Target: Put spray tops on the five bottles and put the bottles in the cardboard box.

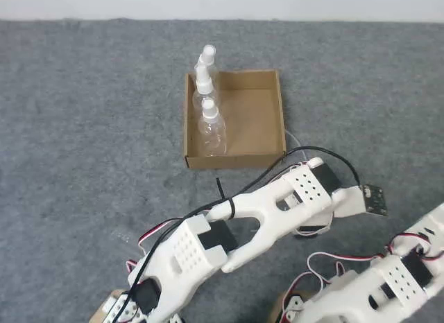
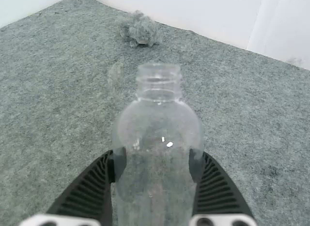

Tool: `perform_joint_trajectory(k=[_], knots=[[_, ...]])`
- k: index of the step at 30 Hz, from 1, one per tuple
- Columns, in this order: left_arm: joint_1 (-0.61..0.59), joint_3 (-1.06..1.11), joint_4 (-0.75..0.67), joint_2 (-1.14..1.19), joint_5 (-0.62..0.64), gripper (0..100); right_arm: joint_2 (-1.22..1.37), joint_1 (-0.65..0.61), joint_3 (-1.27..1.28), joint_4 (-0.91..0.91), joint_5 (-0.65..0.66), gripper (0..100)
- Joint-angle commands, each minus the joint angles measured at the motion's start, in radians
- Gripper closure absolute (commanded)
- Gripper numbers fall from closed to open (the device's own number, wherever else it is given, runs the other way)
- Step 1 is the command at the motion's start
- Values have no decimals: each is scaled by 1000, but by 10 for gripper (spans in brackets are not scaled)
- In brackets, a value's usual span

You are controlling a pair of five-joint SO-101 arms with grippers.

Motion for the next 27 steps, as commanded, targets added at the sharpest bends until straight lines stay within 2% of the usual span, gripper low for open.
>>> perform_joint_trajectory(k=[1, 7, 27], knots=[[-6, -136, 95, -28, 98, 873, -45, 7, -21, -18, 14, 936], [-38, -220, 135, -25, 173, 798, -45, 7, -21, -18, 14, 934], [-21, -237, -101, -17, 173, 783, -45, 5, -14, -18, 14, 935]])
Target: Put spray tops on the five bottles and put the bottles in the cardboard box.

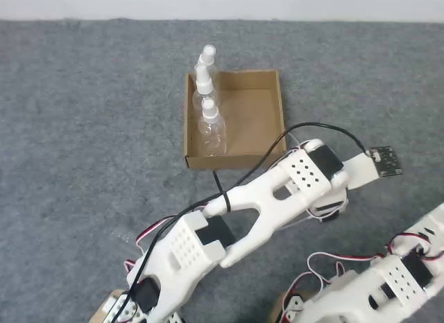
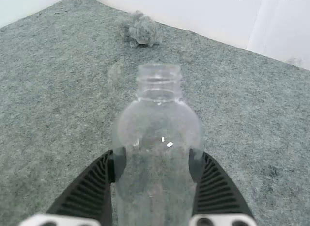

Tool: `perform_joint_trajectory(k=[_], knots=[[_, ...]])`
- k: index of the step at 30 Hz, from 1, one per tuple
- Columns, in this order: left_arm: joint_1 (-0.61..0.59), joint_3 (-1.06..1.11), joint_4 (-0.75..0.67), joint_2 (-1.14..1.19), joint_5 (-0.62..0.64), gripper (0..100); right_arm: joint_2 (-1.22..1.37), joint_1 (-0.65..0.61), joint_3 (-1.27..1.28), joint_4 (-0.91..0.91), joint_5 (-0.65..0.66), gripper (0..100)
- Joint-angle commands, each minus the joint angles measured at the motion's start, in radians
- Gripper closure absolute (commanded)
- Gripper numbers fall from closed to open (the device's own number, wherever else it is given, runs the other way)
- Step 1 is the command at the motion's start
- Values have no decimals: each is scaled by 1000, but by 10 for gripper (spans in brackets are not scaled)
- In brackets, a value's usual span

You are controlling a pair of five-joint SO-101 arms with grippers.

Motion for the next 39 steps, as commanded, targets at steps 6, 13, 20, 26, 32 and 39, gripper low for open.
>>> perform_joint_trajectory(k=[6, 13, 20, 26, 32, 39], knots=[[58, -41, -64, 0, 15, 783, -45, 4, -14, -18, 12, 935], [58, -188, -38, 161, 15, 786, -45, 4, -12, -16, 14, 936], [61, -498, 127, 344, 21, 787, -45, 5, -12, -16, 14, 936], [61, -763, 255, 491, 21, 841, -45, 7, -12, -16, 14, 936], [61, -891, 296, 568, 23, 884, -45, 12, -12, -16, 14, 936], [61, -886, 296, 563, 23, 932, -45, 13, -11, -16, 14, 936]])
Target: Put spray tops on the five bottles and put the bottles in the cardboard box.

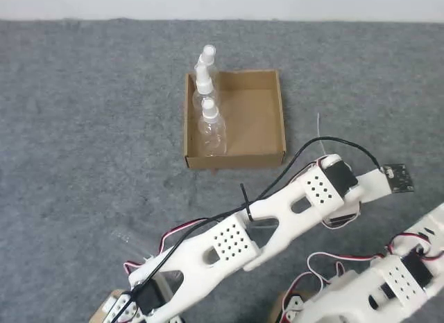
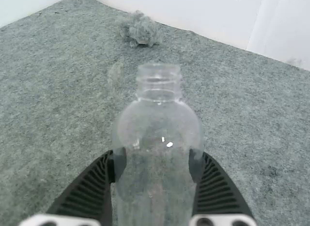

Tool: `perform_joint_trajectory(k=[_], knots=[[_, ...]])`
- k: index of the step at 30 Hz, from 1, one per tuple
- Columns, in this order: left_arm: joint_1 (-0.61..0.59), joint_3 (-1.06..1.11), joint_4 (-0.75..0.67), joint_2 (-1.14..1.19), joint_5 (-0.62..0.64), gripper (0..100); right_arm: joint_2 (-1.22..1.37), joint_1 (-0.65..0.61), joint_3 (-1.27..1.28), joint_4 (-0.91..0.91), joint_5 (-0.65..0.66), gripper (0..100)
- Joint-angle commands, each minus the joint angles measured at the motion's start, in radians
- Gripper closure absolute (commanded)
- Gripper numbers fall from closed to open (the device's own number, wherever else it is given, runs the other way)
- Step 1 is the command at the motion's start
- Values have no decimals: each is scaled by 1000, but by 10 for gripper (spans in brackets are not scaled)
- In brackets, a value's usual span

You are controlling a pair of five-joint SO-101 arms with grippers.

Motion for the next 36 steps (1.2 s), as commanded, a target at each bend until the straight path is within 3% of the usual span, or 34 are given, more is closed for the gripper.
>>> perform_joint_trajectory(k=[1, 14, 20, 30, 36], knots=[[0, -50, 35, -21, 6, 938, -45, 13, -11, -16, 12, 936], [0, -48, 35, -26, 6, 979, -45, 15, -11, -15, 12, 935], [-15, -48, 37, -26, 57, 814, -45, 15, -11, -15, 14, 935], [-25, -45, 40, -28, 51, 816, -45, 15, -2, -16, 14, 934], [-18, 97, 38, -118, 29, 816, -45, 31, -2, -21, 14, 933]])
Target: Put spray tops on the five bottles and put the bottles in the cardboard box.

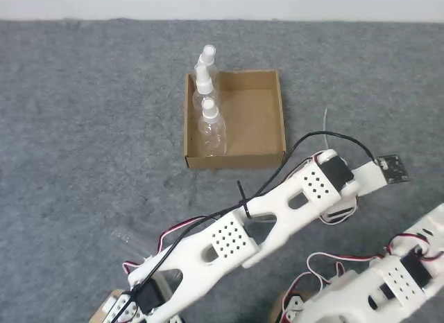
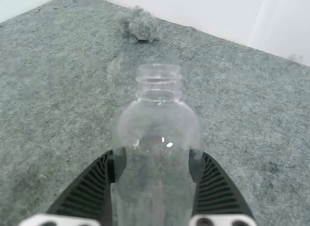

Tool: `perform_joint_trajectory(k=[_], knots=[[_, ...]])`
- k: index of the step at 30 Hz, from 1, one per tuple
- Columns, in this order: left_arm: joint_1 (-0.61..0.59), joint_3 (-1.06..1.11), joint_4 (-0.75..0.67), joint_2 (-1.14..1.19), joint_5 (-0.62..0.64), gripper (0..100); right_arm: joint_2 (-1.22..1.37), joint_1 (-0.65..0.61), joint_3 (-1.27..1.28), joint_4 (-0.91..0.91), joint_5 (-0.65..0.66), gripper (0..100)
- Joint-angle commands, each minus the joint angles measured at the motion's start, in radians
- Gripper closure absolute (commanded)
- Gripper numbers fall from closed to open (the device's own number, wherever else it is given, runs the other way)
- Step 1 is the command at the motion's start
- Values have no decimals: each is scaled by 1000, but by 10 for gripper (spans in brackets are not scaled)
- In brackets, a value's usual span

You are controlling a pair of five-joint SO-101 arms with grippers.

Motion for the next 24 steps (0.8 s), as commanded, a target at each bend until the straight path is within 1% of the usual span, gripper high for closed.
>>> perform_joint_trajectory(k=[1, 5, 10, 15, 19, 23, 24], knots=[[2, 127, 38, -149, -23, 817, -45, 33, -17, -21, 14, 933], [0, 259, 37, -258, -26, 817, -45, 38, -17, -21, 14, 933], [3, 305, -9, -252, -23, 817, -45, 38, -18, -19, 14, 933], [5, 263, -34, -186, -25, 874, -45, 38, -18, -18, 14, 933], [5, 196, 2, -147, -26, 915, -45, 38, -21, -18, 14, 933], [0, 156, 34, -135, -28, 987, -45, 38, -25, -18, 14, 933], [0, 156, 35, -138, -26, 991, -45, 38, -25, -18, 14, 933]])
